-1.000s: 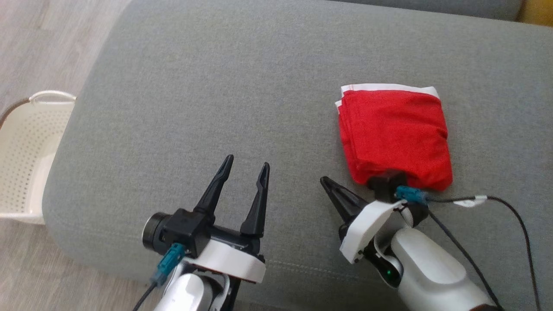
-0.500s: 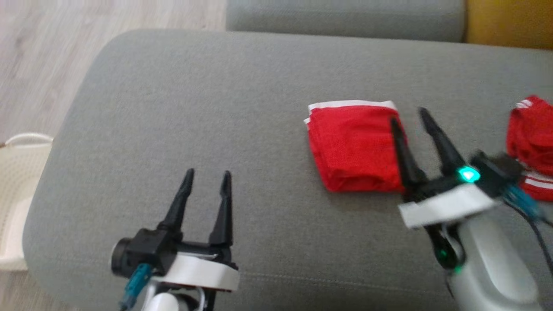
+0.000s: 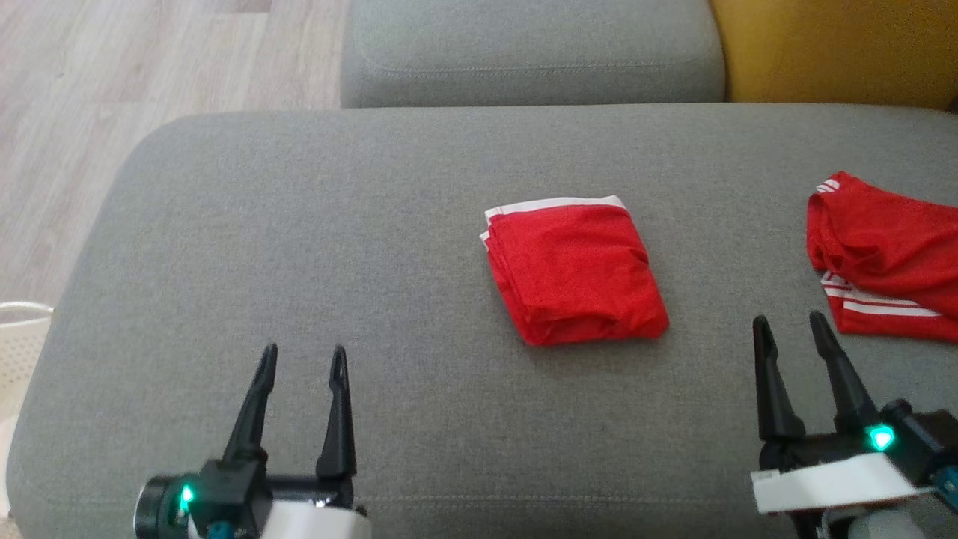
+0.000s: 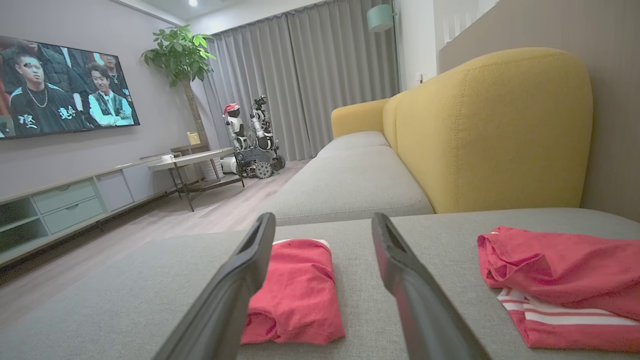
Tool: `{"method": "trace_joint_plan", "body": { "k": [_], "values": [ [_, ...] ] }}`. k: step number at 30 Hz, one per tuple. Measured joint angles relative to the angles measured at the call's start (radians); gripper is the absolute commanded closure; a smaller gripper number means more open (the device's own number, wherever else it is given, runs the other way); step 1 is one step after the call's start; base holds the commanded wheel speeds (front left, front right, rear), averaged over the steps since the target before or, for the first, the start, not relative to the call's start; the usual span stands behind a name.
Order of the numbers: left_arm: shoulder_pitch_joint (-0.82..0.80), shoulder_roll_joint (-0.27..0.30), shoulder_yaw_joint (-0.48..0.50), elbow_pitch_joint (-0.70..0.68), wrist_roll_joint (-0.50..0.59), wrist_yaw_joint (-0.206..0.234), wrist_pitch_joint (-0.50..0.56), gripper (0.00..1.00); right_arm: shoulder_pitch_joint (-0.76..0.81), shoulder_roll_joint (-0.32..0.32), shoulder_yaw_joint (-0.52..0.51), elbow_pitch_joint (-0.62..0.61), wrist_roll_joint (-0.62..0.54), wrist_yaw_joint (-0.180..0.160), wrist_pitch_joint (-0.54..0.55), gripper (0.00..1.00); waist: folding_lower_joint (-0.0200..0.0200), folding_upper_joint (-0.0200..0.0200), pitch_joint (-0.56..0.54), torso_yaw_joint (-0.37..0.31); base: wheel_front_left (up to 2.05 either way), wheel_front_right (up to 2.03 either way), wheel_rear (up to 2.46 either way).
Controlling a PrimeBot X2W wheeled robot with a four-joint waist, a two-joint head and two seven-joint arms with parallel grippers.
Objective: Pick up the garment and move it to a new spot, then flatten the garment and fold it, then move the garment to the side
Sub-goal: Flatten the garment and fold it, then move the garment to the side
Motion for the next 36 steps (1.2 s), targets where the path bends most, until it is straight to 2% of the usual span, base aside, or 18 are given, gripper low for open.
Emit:
{"method": "trace_joint_plan", "body": {
  "k": [9, 36],
  "values": [
    [0.034, 0.002, 0.005, 0.011, 0.018, 0.026, 0.0, 0.0, 0.025, 0.019, -0.005, -0.006, -0.021, 0.0, 0.0, 0.0, 0.0, 0.0, -0.015, -0.006, 0.0, 0.0, 0.0],
    [0.034, 0.002, 0.0, 0.063, 0.019, 0.008, 0.0, 0.0, 0.025, 0.03, 0.025, 0.007, -0.03, 0.0, 0.0, 0.0, 0.0, 0.0, -0.01, 0.01, 0.0, 0.0, 0.0]
  ]
}}
